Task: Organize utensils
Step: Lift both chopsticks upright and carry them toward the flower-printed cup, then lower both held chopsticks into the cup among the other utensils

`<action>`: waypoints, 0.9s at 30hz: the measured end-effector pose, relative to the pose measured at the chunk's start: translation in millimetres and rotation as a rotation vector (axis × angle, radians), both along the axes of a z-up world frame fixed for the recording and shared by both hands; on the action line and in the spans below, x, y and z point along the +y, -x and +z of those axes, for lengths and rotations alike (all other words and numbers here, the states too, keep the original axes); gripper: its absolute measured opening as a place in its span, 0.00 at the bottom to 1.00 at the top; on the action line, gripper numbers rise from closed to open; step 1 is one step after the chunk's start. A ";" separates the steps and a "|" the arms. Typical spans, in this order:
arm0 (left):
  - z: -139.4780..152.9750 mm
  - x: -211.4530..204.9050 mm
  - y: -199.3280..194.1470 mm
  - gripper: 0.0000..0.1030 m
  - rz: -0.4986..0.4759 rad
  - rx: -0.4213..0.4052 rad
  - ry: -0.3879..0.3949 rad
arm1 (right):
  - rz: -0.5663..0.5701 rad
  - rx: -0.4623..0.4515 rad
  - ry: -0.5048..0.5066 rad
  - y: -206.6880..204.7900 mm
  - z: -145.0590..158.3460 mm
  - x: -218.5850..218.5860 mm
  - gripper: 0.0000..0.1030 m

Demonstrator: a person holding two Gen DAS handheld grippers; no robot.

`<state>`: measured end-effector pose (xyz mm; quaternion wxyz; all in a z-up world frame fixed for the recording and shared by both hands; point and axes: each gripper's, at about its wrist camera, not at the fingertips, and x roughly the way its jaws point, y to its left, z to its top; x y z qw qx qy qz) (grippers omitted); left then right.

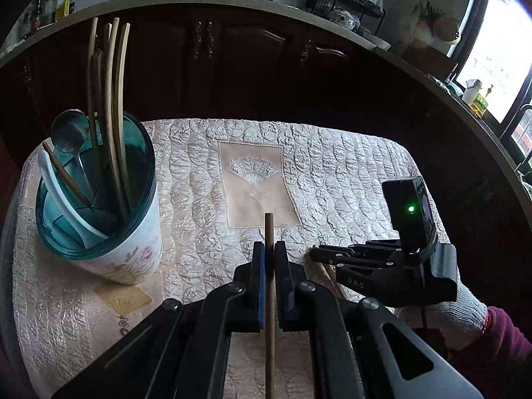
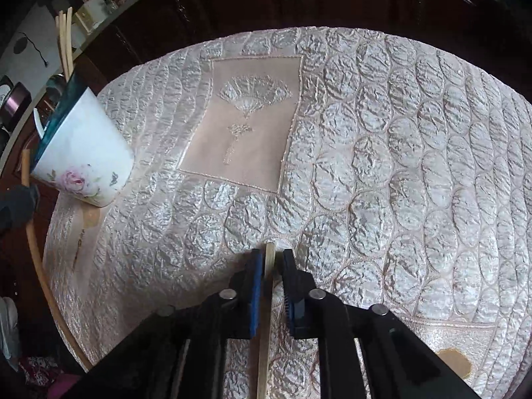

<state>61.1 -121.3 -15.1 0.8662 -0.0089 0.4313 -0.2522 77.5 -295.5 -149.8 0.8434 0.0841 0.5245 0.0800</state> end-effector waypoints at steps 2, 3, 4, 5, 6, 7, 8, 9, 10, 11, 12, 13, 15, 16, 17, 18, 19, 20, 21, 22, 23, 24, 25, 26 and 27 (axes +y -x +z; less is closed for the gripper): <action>5.5 3.7 1.3 0.05 0.003 -0.008 0.009 | -0.004 -0.033 -0.039 6.1 14.2 -3.6 0.07; 8.2 4.4 1.7 0.05 0.006 -0.012 0.014 | -0.007 -0.054 -0.056 11.1 23.7 -5.9 0.07; 11.7 6.4 2.6 0.05 0.008 -0.018 0.024 | -0.006 -0.073 -0.076 16.8 33.2 -8.9 0.07; 15.1 7.6 3.4 0.05 0.009 -0.022 0.030 | -0.006 -0.094 -0.089 21.8 42.6 -10.0 0.07; 18.8 8.9 4.5 0.05 0.010 -0.028 0.035 | -0.005 -0.114 -0.093 26.6 51.6 -10.3 0.07; 21.6 9.7 5.6 0.05 0.009 -0.033 0.040 | -0.004 -0.143 -0.103 33.5 62.3 -12.3 0.07; 24.9 10.6 7.4 0.05 0.007 -0.040 0.044 | 0.000 -0.167 -0.115 39.2 72.0 -13.9 0.07; 28.5 11.7 9.7 0.05 0.005 -0.047 0.048 | 0.006 -0.192 -0.124 44.7 82.6 -13.5 0.07; 31.8 12.7 12.0 0.05 0.003 -0.054 0.049 | 0.013 -0.217 -0.128 50.5 91.7 -13.8 0.07; 34.9 13.6 13.8 0.05 0.003 -0.060 0.051 | 0.019 -0.235 -0.130 54.5 100.2 -12.1 0.07; 37.6 15.2 15.9 0.05 0.002 -0.066 0.053 | 0.026 -0.256 -0.133 59.2 108.0 -11.3 0.07; 41.5 17.0 18.1 0.05 0.002 -0.074 0.056 | 0.030 -0.276 -0.138 64.2 115.3 -11.5 0.07; 47.1 19.3 20.3 0.05 0.004 -0.084 0.061 | 0.038 -0.302 -0.143 73.1 127.2 -14.0 0.07; 50.6 21.1 21.7 0.05 0.004 -0.089 0.067 | 0.040 -0.316 -0.142 75.9 133.5 -12.4 0.07; 53.8 22.7 22.9 0.05 0.004 -0.093 0.072 | 0.043 -0.326 -0.145 78.4 138.8 -9.2 0.07; 57.4 24.2 24.1 0.05 0.005 -0.100 0.075 | 0.046 -0.337 -0.148 82.1 144.1 -9.0 0.07; 62.0 26.0 26.1 0.05 0.004 -0.110 0.079 | 0.049 -0.348 -0.148 83.6 148.7 -6.6 0.07; 64.4 26.8 27.7 0.05 0.003 -0.117 0.080 | 0.053 -0.355 -0.146 80.0 150.2 1.1 0.07; 67.6 27.9 29.0 0.05 0.001 -0.124 0.082 | 0.060 -0.367 -0.145 82.4 155.2 2.6 0.07; 70.3 29.3 29.9 0.05 0.003 -0.131 0.083 | 0.062 -0.376 -0.145 84.6 160.2 3.9 0.07; 72.5 30.6 30.4 0.05 0.005 -0.137 0.085 | 0.065 -0.383 -0.145 85.5 163.8 6.4 0.07; 73.9 31.5 30.4 0.05 0.008 -0.140 0.086 | 0.068 -0.394 -0.145 86.7 168.4 7.9 0.07; 76.0 33.2 30.6 0.05 0.012 -0.144 0.089 | 0.070 -0.403 -0.143 87.3 172.6 8.0 0.07; 77.2 34.1 30.6 0.05 0.015 -0.147 0.091 | 0.072 -0.411 -0.141 87.6 177.4 8.8 0.07; 78.3 34.4 30.9 0.05 0.019 -0.150 0.092 | 0.075 -0.420 -0.142 86.8 179.6 9.3 0.07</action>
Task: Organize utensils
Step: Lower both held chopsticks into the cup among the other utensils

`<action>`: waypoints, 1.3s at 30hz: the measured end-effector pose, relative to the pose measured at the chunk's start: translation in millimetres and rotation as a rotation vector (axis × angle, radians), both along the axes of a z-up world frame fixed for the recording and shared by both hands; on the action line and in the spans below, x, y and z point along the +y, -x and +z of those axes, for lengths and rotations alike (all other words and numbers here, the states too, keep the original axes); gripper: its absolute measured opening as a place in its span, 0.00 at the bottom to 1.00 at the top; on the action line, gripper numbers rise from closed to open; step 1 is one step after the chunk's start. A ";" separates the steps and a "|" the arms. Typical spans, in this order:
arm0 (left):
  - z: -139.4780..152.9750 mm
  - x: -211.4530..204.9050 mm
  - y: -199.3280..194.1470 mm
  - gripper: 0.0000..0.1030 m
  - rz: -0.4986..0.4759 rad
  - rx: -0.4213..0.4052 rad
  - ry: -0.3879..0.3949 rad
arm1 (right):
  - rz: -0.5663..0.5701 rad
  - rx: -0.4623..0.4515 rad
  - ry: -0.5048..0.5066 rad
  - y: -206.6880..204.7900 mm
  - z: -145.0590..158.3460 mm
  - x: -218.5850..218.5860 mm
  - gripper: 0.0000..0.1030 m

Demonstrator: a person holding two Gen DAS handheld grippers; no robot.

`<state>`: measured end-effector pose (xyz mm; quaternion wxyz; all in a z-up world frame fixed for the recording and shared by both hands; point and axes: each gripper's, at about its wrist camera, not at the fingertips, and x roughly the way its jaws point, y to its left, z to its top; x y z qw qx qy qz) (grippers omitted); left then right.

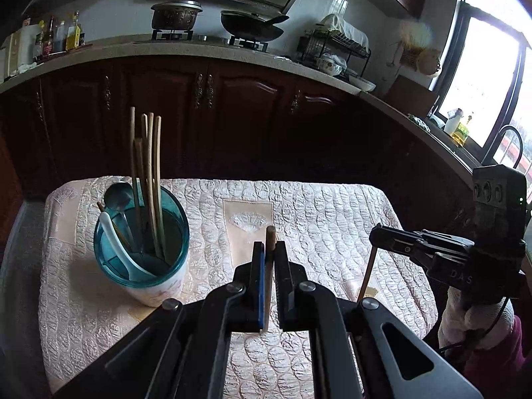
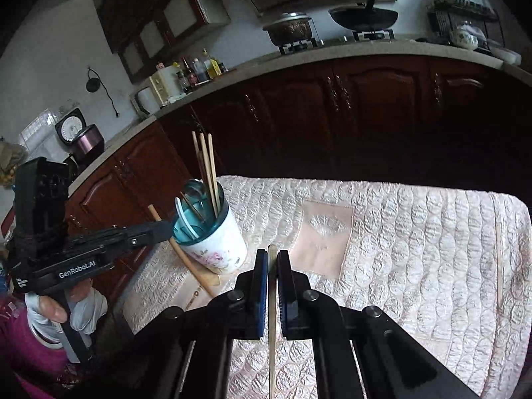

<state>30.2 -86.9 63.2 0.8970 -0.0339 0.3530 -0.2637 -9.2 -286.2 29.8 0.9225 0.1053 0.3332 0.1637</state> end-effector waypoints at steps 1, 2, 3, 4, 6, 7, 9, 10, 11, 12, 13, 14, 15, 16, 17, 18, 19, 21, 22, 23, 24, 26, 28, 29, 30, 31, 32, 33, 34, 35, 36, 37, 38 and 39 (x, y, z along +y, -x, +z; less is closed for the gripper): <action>1.3 0.6 0.1 0.05 0.003 -0.003 0.001 | 0.002 -0.008 -0.001 -0.3 3.7 1.3 0.07; 2.4 1.9 0.2 0.05 0.007 -0.007 0.001 | 0.005 -0.016 0.000 -1.0 6.6 2.1 0.07; 4.5 3.7 0.0 0.05 0.012 -0.013 0.001 | 0.008 -0.025 0.002 -1.4 10.6 3.5 0.07; 7.1 6.0 -0.2 0.05 0.019 -0.019 0.003 | 0.011 -0.035 0.003 -2.2 14.7 5.4 0.07; 12.2 10.5 0.5 0.05 0.027 -0.027 0.007 | 0.018 -0.051 0.005 -3.9 22.7 9.2 0.07; 15.3 13.1 0.0 0.05 0.031 -0.032 0.009 | 0.022 -0.060 0.009 -5.7 26.6 11.8 0.07; 22.9 16.4 -2.0 0.05 0.036 -0.040 0.010 | 0.029 -0.077 0.019 -9.4 35.5 18.0 0.07; 28.3 20.2 -2.6 0.05 0.041 -0.049 0.009 | 0.034 -0.087 0.024 -11.3 40.4 21.3 0.07; 32.8 23.6 -2.9 0.05 0.047 -0.056 0.009 | 0.040 -0.096 0.028 -12.5 44.7 24.5 0.07; 38.0 28.1 -3.8 0.05 0.052 -0.064 0.009 | 0.045 -0.106 0.030 -14.5 49.4 27.9 0.07; 43.6 32.6 -4.1 0.05 0.057 -0.072 0.010 | 0.050 -0.117 0.033 -17.0 54.7 31.8 0.07; 49.4 37.8 -4.6 0.05 0.062 -0.078 0.011 | 0.055 -0.126 0.036 -19.6 58.9 35.1 0.07; 53.9 42.1 -4.9 0.05 0.069 -0.084 0.013 | 0.059 -0.138 0.041 -22.8 64.4 39.3 0.07; 59.4 47.6 -5.5 0.05 0.076 -0.089 0.017 | 0.063 -0.148 0.042 -25.7 69.3 42.5 0.07; 64.8 53.2 -6.4 0.05 0.084 -0.095 0.020 | 0.069 -0.156 0.041 -29.4 73.5 46.0 0.07; 69.4 58.0 -6.6 0.05 0.093 -0.102 0.023 | 0.075 -0.165 0.042 -32.7 77.9 49.6 0.07; 75.1 64.3 -7.2 0.05 0.105 -0.110 0.027 | 0.080 -0.172 0.044 -35.3 81.5 53.5 0.07; 84.1 73.7 -9.1 0.05 0.121 -0.122 0.036 | 0.093 -0.186 0.049 -42.6 90.6 62.5 0.07; 88.1 77.5 -9.9 0.05 0.128 -0.128 0.040 | 0.099 -0.191 0.051 -45.8 94.5 66.1 0.07; 92.7 81.4 -11.5 0.05 0.137 -0.135 0.045 | 0.104 -0.197 0.056 -49.9 98.4 70.7 0.07; 96.6 85.1 -12.7 0.05 0.145 -0.142 0.049 | 0.108 -0.201 0.060 -54.4 101.5 72.4 0.07; 104.7 92.4 -15.8 0.05 0.163 -0.161 0.052 | 0.116 -0.212 0.067 -62.2 108.8 80.2 0.07; 110.6 98.8 -20.5 0.05 0.182 -0.178 0.049 | 0.118 -0.224 0.068 -70.4 115.7 87.0 0.07; 112.9 101.4 -23.6 0.05 0.192 -0.183 0.047 | 0.118 -0.228 0.067 -74.5 119.3 90.1 0.07; 114.7 103.4 -27.2 0.05 0.201 -0.187 0.045 | 0.117 -0.233 0.063 -78.7 121.7 93.1 0.07; 115.9 104.7 -30.9 0.05 0.210 -0.191 0.041 | 0.118 -0.238 0.059 -83.3 124.1 96.4 0.07; 117.0 105.7 -35.8 0.05 0.220 -0.196 0.034 | 0.119 -0.241 0.057 -88.5 126.2 99.6 0.07; 117.7 105.2 -39.2 0.05 0.225 -0.199 0.029 | 0.121 -0.242 0.056 -94.1 128.2 103.2 0.07; 117.5 105.7 -44.4 0.05 0.234 -0.201 0.022 | 0.123 -0.244 0.054 -99.3 129.4 107.1 0.07; 116.8 105.7 -48.0 0.05 0.239 -0.201 0.018 | 0.125 -0.244 0.055 -104.7 130.4 111.2 0.07; 116.0 106.5 -52.1 0.05 0.245 -0.201 0.011 | 0.126 -0.243 0.057 -109.9 131.1 115.1 0.07; 114.5 105.9 -56.7 0.05 0.253 -0.200 0.001 | 0.128 -0.243 0.059 -114.2 132.0 119.3 0.07; 112.7 105.7 -61.2 0.05 0.260 -0.201 -0.011 | 0.129 -0.244 0.061 -119.0 133.1 122.7 0.07; 110.5 105.7 -65.1 0.05 0.266 -0.200 -0.020 | 0.131 -0.244 0.062 -123.7 133.6 126.4 0.07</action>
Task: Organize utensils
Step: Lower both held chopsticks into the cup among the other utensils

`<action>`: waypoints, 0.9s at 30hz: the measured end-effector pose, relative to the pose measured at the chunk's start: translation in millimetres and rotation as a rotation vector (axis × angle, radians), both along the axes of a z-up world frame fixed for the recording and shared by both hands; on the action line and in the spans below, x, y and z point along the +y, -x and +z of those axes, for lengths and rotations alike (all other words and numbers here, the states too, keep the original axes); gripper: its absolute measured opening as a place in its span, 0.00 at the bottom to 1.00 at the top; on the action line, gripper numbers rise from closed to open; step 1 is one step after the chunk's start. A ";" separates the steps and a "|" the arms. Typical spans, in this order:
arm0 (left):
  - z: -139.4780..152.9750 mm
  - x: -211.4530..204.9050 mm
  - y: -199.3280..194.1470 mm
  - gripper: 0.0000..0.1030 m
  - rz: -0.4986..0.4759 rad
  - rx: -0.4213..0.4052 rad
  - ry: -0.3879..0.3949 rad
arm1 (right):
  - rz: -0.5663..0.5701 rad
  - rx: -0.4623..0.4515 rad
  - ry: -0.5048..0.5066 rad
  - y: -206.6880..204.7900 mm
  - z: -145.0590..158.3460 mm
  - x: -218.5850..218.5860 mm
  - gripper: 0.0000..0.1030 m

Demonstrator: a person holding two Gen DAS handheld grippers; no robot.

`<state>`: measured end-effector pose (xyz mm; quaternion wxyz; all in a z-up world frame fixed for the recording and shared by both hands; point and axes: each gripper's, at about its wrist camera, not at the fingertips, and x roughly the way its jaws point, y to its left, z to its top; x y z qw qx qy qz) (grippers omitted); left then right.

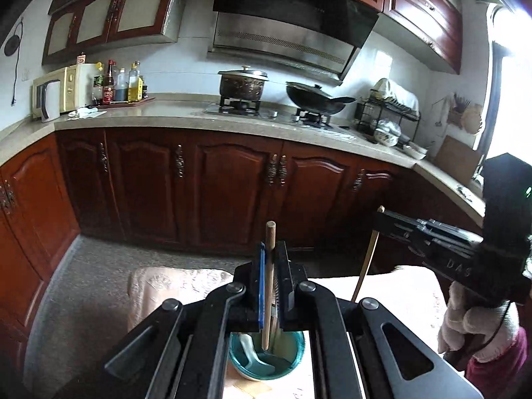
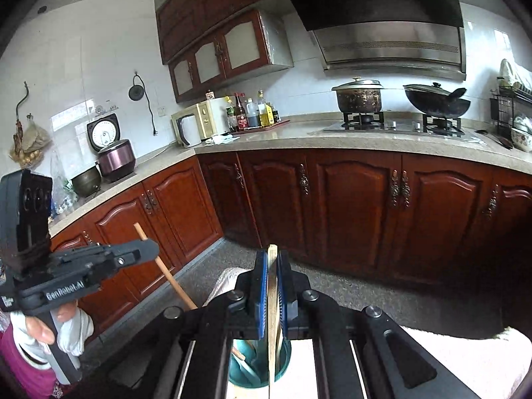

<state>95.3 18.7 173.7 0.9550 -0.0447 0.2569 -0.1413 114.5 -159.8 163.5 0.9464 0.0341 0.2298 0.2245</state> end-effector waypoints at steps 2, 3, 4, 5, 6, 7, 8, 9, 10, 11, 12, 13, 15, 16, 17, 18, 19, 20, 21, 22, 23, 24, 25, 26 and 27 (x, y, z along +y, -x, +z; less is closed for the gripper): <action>-5.0 0.6 -8.3 0.05 0.008 0.013 -0.008 | 0.003 0.002 0.002 -10.7 -0.1 5.9 0.07; -7.7 0.4 -13.3 0.05 0.012 0.020 -0.011 | 0.003 0.004 0.002 -16.0 -0.4 8.5 0.07; -9.4 0.1 -16.1 0.05 0.014 0.025 -0.013 | 0.004 0.006 0.000 -20.9 -1.3 11.2 0.07; -12.2 -0.5 -19.2 0.05 0.016 0.031 -0.016 | 0.005 0.009 -0.003 -25.1 -2.7 12.2 0.07; -15.0 -0.8 -22.0 0.05 0.018 0.035 -0.019 | 0.006 0.011 -0.006 -30.0 -3.6 13.9 0.07; -18.3 -1.6 -25.8 0.05 0.019 0.041 -0.023 | 0.004 0.011 -0.007 -34.6 -5.4 15.6 0.07; -20.6 -2.4 -28.3 0.05 0.019 0.046 -0.025 | -0.001 0.009 -0.005 -38.9 -7.7 17.2 0.07; -23.8 -3.0 -30.2 0.05 0.018 0.053 -0.027 | -0.006 0.007 -0.003 -42.3 -10.1 18.5 0.07; -28.0 -4.5 -33.3 0.05 0.017 0.063 -0.032 | -0.009 0.010 -0.005 -46.7 -13.6 19.7 0.07; -29.9 -6.0 -35.9 0.05 0.017 0.070 -0.038 | -0.008 0.020 -0.010 -51.1 -17.3 20.8 0.07; -33.3 -7.5 -37.7 0.05 0.016 0.077 -0.044 | -0.008 0.029 -0.014 -56.1 -21.3 21.9 0.07; -36.7 -9.3 -39.1 0.05 0.012 0.085 -0.048 | -0.010 0.035 -0.013 -60.4 -26.1 22.9 0.07; -43.6 -12.2 -41.9 0.05 0.006 0.100 -0.055 | -0.013 0.051 -0.009 -66.0 -35.6 24.2 0.07; -47.6 -13.3 -43.5 0.05 0.006 0.110 -0.059 | -0.013 0.061 -0.013 -68.4 -40.8 24.2 0.07; -50.7 -13.5 -44.0 0.05 0.005 0.117 -0.060 | -0.013 0.069 -0.013 -70.9 -45.4 23.4 0.07; -53.7 -13.8 -44.7 0.05 0.004 0.124 -0.060 | -0.015 0.078 -0.008 -72.9 -50.8 23.6 0.07; -56.8 -14.3 -45.5 0.05 0.004 0.132 -0.061 | -0.015 0.086 -0.004 -73.5 -55.8 23.5 0.07; -60.2 -15.0 -45.8 0.05 0.003 0.138 -0.062 | -0.013 0.096 -0.005 -74.4 -60.5 22.2 0.07; -63.3 -15.4 -46.2 0.05 0.003 0.145 -0.063 | -0.011 0.107 -0.006 -75.4 -65.4 21.9 0.07; -66.0 -15.4 -46.3 0.05 0.003 0.150 -0.063 | -0.009 0.119 -0.006 -76.1 -70.3 21.4 0.07; -67.8 -16.5 -47.1 0.05 0.002 0.154 -0.064 | -0.006 0.127 -0.006 -76.8 -74.3 21.2 0.07; -70.1 -17.1 -47.4 0.05 0.003 0.158 -0.064 | -0.002 0.138 -0.006 -77.1 -79.3 20.3 0.07; -72.8 -18.1 -47.6 0.05 0.005 0.162 -0.065 | 0.000 0.146 -0.004 -77.1 -83.0 20.1 0.07; -74.8 -18.7 -47.4 0.05 0.006 0.165 -0.065 | 0.001 0.153 -0.002 -77.3 -87.0 19.8 0.07; -76.6 -19.8 -47.7 0.05 0.008 0.169 -0.067 | 0.003 0.162 0.000 -77.9 -91.0 19.6 0.07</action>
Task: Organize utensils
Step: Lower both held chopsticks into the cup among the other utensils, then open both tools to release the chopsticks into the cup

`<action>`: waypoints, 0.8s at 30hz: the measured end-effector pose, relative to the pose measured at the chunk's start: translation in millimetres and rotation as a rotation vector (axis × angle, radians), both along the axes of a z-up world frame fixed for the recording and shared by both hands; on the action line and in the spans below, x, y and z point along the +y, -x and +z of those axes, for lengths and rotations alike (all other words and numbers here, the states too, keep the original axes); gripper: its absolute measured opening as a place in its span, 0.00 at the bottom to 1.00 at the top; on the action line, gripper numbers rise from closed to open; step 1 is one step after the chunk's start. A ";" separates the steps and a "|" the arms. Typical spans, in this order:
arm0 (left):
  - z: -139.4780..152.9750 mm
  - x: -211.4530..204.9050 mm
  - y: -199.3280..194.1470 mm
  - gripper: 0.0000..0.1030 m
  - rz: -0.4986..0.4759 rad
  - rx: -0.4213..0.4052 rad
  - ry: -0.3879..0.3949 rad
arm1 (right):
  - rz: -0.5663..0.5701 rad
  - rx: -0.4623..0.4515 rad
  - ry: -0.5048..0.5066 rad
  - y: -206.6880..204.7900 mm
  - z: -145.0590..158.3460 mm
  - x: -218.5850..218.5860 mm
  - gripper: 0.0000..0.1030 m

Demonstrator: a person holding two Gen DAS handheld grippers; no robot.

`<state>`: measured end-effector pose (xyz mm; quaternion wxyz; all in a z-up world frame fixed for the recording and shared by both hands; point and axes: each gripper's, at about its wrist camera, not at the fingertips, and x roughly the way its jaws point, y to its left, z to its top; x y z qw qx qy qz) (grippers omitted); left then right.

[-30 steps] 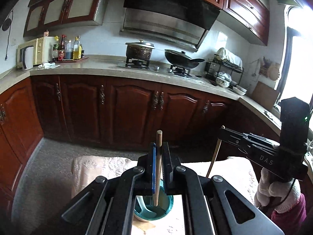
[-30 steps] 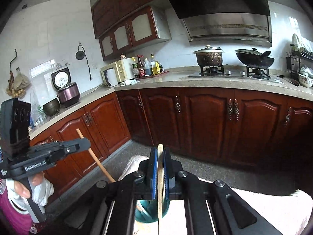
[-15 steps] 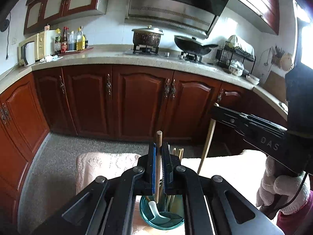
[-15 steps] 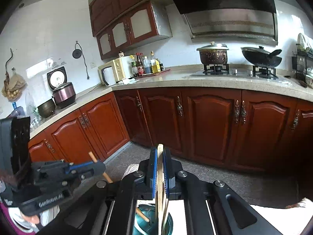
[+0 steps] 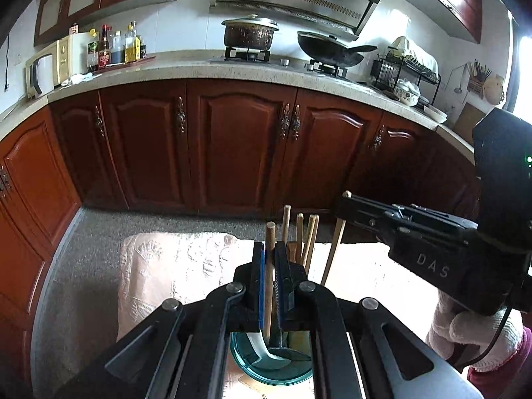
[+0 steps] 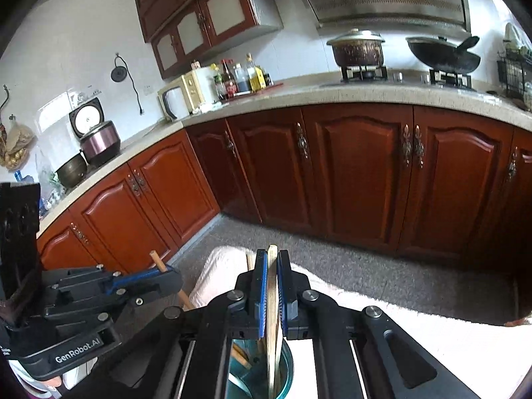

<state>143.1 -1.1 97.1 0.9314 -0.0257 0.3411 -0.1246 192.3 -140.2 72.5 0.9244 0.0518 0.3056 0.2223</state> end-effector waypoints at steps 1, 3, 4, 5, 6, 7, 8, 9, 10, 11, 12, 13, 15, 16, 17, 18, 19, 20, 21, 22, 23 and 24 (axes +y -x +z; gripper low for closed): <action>-2.9 -1.2 0.4 0.05 0.001 0.004 -0.002 | 0.001 0.008 0.005 -0.7 -4.3 0.0 0.07; -7.2 -4.0 0.3 0.05 0.003 0.009 -0.006 | 0.001 0.024 0.010 -1.7 -12.0 -0.1 0.07; -9.7 -5.7 0.5 0.05 0.004 0.012 -0.009 | 0.003 0.034 0.008 -2.7 -16.3 -0.3 0.07; -12.0 -6.9 0.2 0.05 0.005 0.014 -0.013 | 0.003 0.043 0.009 -3.9 -19.9 0.0 0.07; -14.3 -7.6 0.5 0.05 0.006 0.015 -0.017 | 0.002 0.052 0.009 -4.6 -23.8 0.1 0.07; -16.4 -8.2 0.9 0.05 0.009 0.015 -0.021 | 0.003 0.060 0.009 -6.8 -26.6 0.2 0.07; -17.3 -8.9 0.5 0.05 0.012 0.014 -0.024 | 0.003 0.067 0.010 -8.7 -28.5 0.6 0.07; -17.7 -8.9 0.7 0.05 0.013 0.014 -0.023 | 0.002 0.073 0.012 -10.0 -31.2 0.5 0.07; -17.9 -8.3 0.3 0.05 0.014 0.015 -0.022 | -0.001 0.072 0.010 -10.3 -32.0 -0.4 0.07; -17.7 -7.9 -0.2 0.05 0.016 0.015 -0.023 | -0.003 0.076 0.009 -10.4 -32.9 -0.6 0.07; -17.8 -7.6 -0.5 0.05 0.018 0.015 -0.026 | -0.002 0.080 0.004 -11.8 -33.2 -1.1 0.07; -17.7 -7.7 -0.5 0.05 0.022 0.014 -0.030 | -0.003 0.087 -0.002 -13.5 -33.9 -1.6 0.10; -17.7 -7.5 -1.3 0.05 0.027 0.013 -0.037 | -0.015 0.096 -0.001 -15.6 -35.3 -2.2 0.11; -17.9 -7.7 -1.4 0.05 0.029 0.012 -0.040 | -0.018 0.097 0.002 -16.0 -36.0 -2.0 0.11; -18.0 -8.0 -2.0 0.05 0.031 0.012 -0.042 | -0.015 0.095 0.005 -15.3 -36.5 -2.0 0.16; -18.0 -8.1 -2.0 0.05 0.032 0.011 -0.045 | -0.016 0.093 0.014 -15.3 -36.7 -1.0 0.17; -18.0 -8.0 -2.1 0.05 0.034 0.011 -0.046 | -0.014 0.094 0.025 -14.9 -37.7 0.3 0.18; -18.1 -8.0 -2.4 0.05 0.036 0.013 -0.047 | -0.013 0.096 0.029 -14.1 -38.2 0.4 0.18; -18.2 -8.2 -3.0 0.05 0.037 0.014 -0.049 | -0.014 0.099 0.030 -14.0 -39.1 0.6 0.19; -18.5 -7.9 -3.3 0.05 0.040 0.017 -0.050 | -0.016 0.101 0.030 -13.8 -40.2 0.2 0.21; -18.9 -7.5 -3.3 0.05 0.045 0.018 -0.051 | -0.019 0.103 0.029 -13.5 -40.9 -0.1 0.22; -19.2 -7.1 -3.0 0.06 0.049 0.018 -0.053 | -0.022 0.104 0.028 -12.9 -41.8 -1.2 0.23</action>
